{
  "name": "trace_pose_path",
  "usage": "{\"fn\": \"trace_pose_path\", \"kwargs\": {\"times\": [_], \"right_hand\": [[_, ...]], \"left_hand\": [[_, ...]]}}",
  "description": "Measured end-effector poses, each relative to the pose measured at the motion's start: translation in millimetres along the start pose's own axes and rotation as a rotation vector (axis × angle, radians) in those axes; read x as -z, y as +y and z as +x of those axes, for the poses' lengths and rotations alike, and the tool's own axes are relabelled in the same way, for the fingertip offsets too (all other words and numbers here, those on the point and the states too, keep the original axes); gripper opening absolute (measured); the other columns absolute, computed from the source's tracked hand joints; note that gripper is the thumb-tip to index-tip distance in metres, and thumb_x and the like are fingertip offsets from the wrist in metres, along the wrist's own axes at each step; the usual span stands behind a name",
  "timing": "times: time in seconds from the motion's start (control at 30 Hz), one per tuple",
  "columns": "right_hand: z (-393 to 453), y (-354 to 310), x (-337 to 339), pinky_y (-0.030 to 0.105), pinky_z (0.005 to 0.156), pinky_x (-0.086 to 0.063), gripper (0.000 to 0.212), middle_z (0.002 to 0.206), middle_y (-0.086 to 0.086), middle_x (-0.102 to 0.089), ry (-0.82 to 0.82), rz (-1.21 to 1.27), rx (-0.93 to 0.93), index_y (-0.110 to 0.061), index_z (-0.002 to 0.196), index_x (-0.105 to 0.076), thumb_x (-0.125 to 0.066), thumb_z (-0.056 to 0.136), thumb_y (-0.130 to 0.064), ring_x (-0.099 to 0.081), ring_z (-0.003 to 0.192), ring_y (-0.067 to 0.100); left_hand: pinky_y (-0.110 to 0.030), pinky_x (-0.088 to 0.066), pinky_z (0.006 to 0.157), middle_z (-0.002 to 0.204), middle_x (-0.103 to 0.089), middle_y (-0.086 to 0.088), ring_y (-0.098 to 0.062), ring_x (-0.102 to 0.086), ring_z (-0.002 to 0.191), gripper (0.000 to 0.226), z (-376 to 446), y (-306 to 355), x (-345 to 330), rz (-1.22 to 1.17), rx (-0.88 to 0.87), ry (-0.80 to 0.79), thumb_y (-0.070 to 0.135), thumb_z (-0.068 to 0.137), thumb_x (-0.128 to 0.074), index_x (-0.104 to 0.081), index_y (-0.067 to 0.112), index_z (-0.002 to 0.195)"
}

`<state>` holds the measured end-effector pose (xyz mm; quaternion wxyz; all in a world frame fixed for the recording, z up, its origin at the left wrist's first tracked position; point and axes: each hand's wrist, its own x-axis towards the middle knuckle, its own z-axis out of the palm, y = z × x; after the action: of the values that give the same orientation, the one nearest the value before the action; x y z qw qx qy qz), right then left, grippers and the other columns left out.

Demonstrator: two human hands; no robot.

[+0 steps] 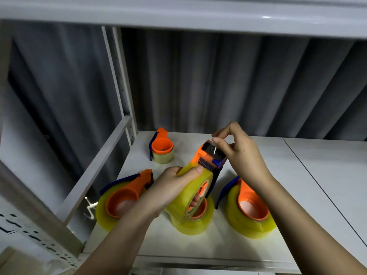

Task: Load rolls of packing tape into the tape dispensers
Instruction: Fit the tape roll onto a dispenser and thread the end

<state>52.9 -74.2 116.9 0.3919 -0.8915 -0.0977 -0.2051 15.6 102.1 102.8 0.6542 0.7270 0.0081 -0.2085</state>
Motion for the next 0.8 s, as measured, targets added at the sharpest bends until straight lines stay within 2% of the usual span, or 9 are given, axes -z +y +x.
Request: {"fn": "trace_pose_path", "kwargs": {"times": [0.07,0.13,0.2,0.27,0.47,0.57,0.67,0.8], "right_hand": [[3.1,-1.2,3.4,0.042,0.069,-0.052,0.02,0.09,-0.008,-0.068,-0.003,-0.126,0.037,-0.021,0.088,-0.048,-0.056,0.093,-0.04,-0.067,0.077,0.018],[4.5,-1.8,5.6,0.034,0.061,-0.047,0.027,0.08,-0.008,-0.067,0.045,-0.288,0.084,-0.022,0.09,-0.048,-0.054,0.091,-0.048,-0.066,0.078,0.021],[4.2,0.1,7.4,0.031,0.058,-0.042,0.034,0.079,-0.006,-0.068,0.091,-0.339,0.094,-0.022,0.092,-0.049,-0.05,0.089,-0.056,-0.066,0.078,0.024],[3.9,2.8,8.5,0.032,0.059,-0.043,0.039,0.079,-0.004,-0.069,0.101,-0.345,0.078,-0.022,0.091,-0.05,-0.048,0.086,-0.061,-0.066,0.076,0.025],[5.8,4.5,7.3,0.037,0.062,-0.049,0.04,0.074,0.001,-0.066,0.059,-0.214,0.026,-0.018,0.083,-0.048,-0.055,0.085,-0.057,-0.064,0.071,0.024],[6.4,4.3,8.2,0.035,0.056,-0.044,0.039,0.067,0.002,-0.06,0.063,-0.145,0.014,-0.016,0.081,-0.047,-0.058,0.085,-0.054,-0.06,0.064,0.025],[7.5,2.4,7.7,0.033,0.052,-0.037,0.04,0.06,0.002,-0.056,0.098,-0.214,0.07,-0.016,0.081,-0.044,-0.058,0.086,-0.053,-0.055,0.06,0.03],[6.8,-1.1,6.2,0.037,0.054,-0.047,0.038,0.065,0.006,-0.064,0.12,-0.299,0.158,-0.018,0.091,-0.043,-0.054,0.088,-0.054,-0.061,0.063,0.036]], "left_hand": [[-0.029,-0.058,0.06,0.066,-0.07,-0.013,-0.022,-0.065,0.056,0.035,0.3,-1.0,-4.7,0.006,-0.029,0.037,0.039,0.09,-0.059,-0.069,0.005,0.092],[-0.03,-0.058,0.061,0.064,-0.069,-0.013,-0.022,-0.064,0.055,0.034,1.3,-1.9,-7.8,0.013,-0.063,0.066,0.037,0.09,-0.059,-0.069,0.004,0.09],[-0.031,-0.058,0.061,0.066,-0.069,-0.014,-0.023,-0.065,0.057,0.032,2.4,-2.2,-8.8,0.032,-0.086,0.074,0.036,0.09,-0.059,-0.069,0.006,0.089],[-0.031,-0.057,0.058,0.065,-0.069,-0.013,-0.022,-0.064,0.055,0.029,3.0,-2.9,-8.7,0.058,-0.102,0.065,0.037,0.09,-0.06,-0.068,0.011,0.083],[-0.033,-0.058,0.063,0.064,-0.07,-0.011,-0.024,-0.066,0.058,0.03,3.3,-5.0,-9.7,0.083,-0.106,0.057,0.041,0.089,-0.059,-0.068,0.012,0.084],[-0.036,-0.06,0.067,0.065,-0.07,-0.011,-0.025,-0.067,0.06,0.03,1.5,-3.3,-9.3,0.08,-0.117,0.056,0.041,0.089,-0.059,-0.068,0.013,0.089],[-0.034,-0.06,0.066,0.065,-0.07,-0.011,-0.022,-0.066,0.057,0.029,-1.2,-0.2,-10.0,0.042,-0.098,0.054,0.039,0.09,-0.059,-0.068,0.012,0.092],[-0.031,-0.059,0.065,0.065,-0.07,-0.014,-0.02,-0.066,0.054,0.033,-5.1,3.5,-9.1,-0.011,-0.051,0.022,0.036,0.091,-0.058,-0.069,0.005,0.091]]}}
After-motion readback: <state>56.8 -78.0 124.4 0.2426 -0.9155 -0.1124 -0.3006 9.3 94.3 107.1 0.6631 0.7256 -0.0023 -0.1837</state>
